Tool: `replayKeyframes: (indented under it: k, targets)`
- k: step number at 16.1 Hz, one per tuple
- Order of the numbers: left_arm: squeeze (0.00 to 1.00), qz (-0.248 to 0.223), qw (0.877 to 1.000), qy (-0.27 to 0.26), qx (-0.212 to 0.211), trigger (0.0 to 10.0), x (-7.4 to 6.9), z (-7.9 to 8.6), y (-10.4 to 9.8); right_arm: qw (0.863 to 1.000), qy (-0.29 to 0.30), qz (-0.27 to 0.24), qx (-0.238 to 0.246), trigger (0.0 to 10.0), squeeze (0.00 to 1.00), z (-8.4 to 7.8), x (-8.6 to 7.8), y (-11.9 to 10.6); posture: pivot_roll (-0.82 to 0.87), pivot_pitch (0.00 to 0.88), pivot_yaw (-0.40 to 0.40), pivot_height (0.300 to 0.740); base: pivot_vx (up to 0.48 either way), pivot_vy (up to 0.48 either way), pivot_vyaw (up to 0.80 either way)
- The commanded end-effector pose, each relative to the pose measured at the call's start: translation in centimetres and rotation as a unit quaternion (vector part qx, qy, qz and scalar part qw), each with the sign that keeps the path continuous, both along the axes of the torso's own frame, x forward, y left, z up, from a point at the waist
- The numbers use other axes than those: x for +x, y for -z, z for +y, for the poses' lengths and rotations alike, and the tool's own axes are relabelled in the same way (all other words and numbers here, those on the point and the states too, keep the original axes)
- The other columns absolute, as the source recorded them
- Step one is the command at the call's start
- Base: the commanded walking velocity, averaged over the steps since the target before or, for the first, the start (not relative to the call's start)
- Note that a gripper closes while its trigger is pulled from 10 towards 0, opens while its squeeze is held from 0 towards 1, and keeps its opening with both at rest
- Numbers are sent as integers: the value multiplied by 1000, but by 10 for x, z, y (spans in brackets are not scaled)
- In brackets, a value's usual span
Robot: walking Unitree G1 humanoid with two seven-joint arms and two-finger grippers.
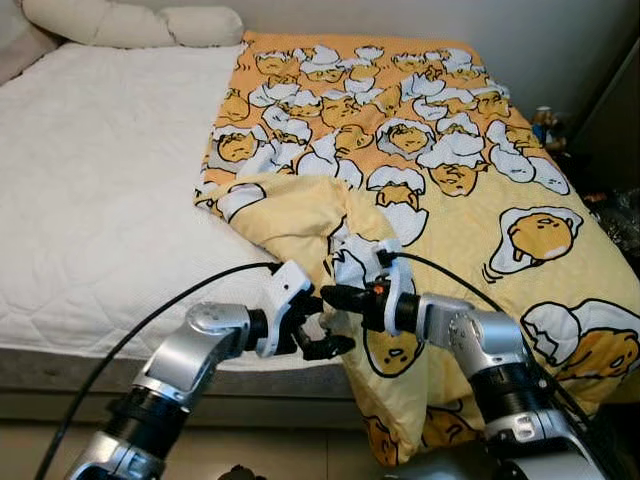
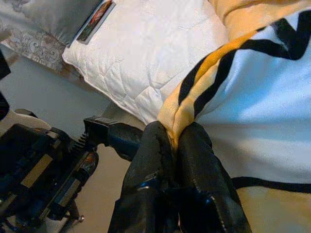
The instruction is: Clean up the room
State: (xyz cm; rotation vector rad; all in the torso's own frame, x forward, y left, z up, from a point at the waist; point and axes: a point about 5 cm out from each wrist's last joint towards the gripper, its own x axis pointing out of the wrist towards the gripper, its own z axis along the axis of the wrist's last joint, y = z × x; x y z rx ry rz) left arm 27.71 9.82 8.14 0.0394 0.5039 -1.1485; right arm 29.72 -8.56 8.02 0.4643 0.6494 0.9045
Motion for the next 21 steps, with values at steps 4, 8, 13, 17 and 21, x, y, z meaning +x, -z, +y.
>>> replayKeyframes:
  k: [4, 8, 13, 17, 21]
  targets:
    - [0, -6, 1000, -8, -2, 10000, 14, -20, 3, 998, 2, -4, 59, 0, 0, 17, -2, -15, -75, 0, 11, 740, 0, 0, 0]
    - [0, 10, 998, -45, -53, 1373, 18, -22, 1, 999, 2, -5, 54, 0, 0, 18, -2, -15, -76, 0, 14, 740, 0, 0, 0]
    - [0, 2, 996, -59, -64, 0, 21, -11, 0, 999, 6, -10, 45, 0, 0, 14, 2, -17, -70, 0, 9, 740, 0, 0, 0]
    - [0, 13, 996, -59, -64, 0, 14, 3, 4, 1000, 6, -6, 24, 0, 0, 10, -2, -10, -66, 0, 19, 740, 0, 0, 0]
    - [0, 14, 996, -65, -68, 0, 10, 11, 4, 1000, 11, -4, 29, 0, 0, 13, -3, -9, -54, 0, 28, 740, 0, 0, 0]
